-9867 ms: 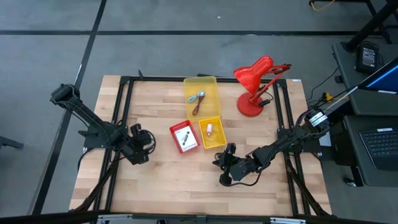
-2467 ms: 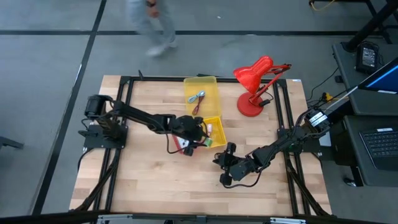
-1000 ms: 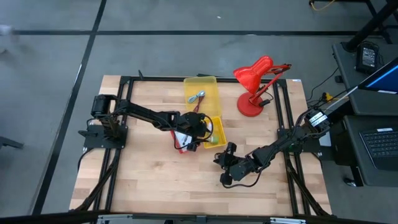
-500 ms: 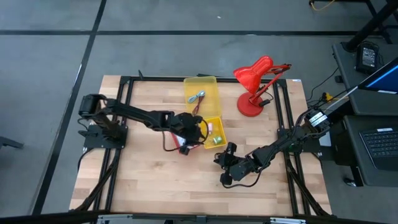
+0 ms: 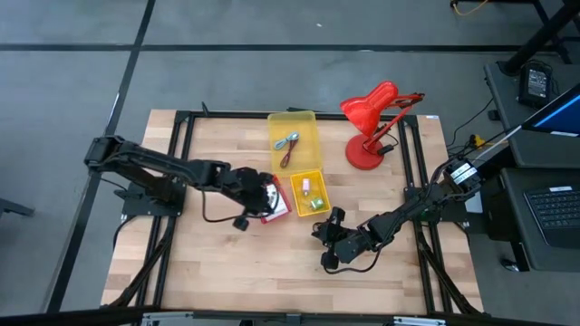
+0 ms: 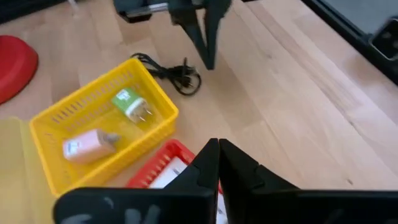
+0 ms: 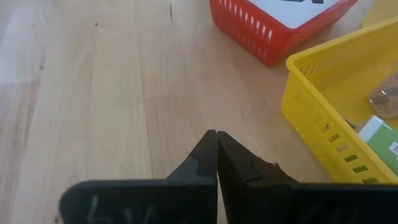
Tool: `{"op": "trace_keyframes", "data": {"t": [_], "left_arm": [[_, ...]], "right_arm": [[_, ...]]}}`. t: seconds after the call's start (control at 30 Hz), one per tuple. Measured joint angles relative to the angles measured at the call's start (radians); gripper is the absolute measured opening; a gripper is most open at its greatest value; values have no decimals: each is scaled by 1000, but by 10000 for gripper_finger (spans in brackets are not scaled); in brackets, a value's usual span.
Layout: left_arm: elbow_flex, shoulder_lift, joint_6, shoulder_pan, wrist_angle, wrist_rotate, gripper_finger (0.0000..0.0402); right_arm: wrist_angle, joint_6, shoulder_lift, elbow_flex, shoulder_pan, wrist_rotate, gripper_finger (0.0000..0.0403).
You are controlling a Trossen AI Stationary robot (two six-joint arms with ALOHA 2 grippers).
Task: Pick and place items into bin
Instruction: Put the black cable wire into the top yellow bin
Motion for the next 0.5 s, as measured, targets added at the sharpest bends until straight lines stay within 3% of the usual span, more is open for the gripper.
{"op": "trace_keyframes", "data": {"t": [0.23, 0.5], "left_arm": [[-136, -111, -67, -24, 61, -15, 3], [-254, -278, -84, -62, 138, -40, 1]], "right_arm": [[-3, -1, 0, 0, 0, -2, 0], [-99, 0, -1, 47, 0, -125, 0]]}}
